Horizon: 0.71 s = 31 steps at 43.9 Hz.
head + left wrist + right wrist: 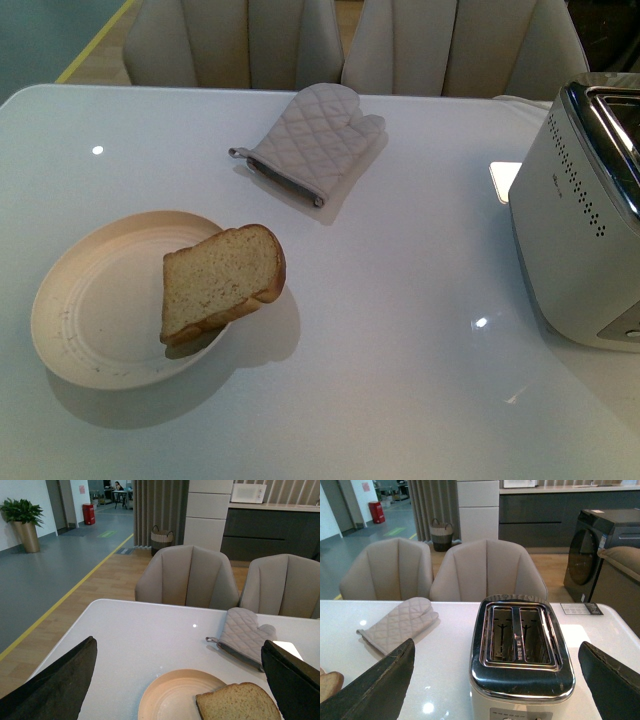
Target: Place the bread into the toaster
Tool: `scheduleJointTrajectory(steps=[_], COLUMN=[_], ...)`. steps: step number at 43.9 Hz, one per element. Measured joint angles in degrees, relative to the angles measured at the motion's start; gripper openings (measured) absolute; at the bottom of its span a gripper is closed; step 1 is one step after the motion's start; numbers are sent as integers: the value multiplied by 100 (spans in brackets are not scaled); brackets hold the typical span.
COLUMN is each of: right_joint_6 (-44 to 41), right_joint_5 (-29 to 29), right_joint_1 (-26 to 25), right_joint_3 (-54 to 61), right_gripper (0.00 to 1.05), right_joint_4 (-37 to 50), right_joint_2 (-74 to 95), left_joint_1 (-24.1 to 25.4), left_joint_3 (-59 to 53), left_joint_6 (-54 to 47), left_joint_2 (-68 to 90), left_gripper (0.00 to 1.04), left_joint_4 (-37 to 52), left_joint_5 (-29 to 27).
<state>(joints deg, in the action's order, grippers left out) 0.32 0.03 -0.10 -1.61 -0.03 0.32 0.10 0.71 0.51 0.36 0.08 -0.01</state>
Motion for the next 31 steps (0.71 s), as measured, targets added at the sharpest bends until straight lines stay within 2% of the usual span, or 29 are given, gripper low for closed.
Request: scheduleJointTrajectory(steps=[20, 23, 25, 28, 31], right_joint_6=[-2, -2, -2, 0, -2], right_joint_5=[-2, 2, 0, -4, -2], right_joint_1=[0, 0, 0, 0, 0], right_joint_3=[0, 0, 0, 0, 0], right_gripper=[96, 96, 96, 96, 96], right_joint_4=[0, 0, 0, 0, 0], right_joint_2=[0, 0, 0, 0, 0], left_joint_1=[-2, -210, -225, -164, 26], left_joint_3=[2, 581, 887, 1095, 1235], left_joint_6=[15, 619, 909, 1167, 1379], left_joint_2=[9, 772, 1303, 1912, 2522], left_gripper=[98, 98, 98, 98, 98], left_joint_4=[-13, -1399, -1963, -2109, -1740], left_joint_5=[-13, -492, -400, -214, 136])
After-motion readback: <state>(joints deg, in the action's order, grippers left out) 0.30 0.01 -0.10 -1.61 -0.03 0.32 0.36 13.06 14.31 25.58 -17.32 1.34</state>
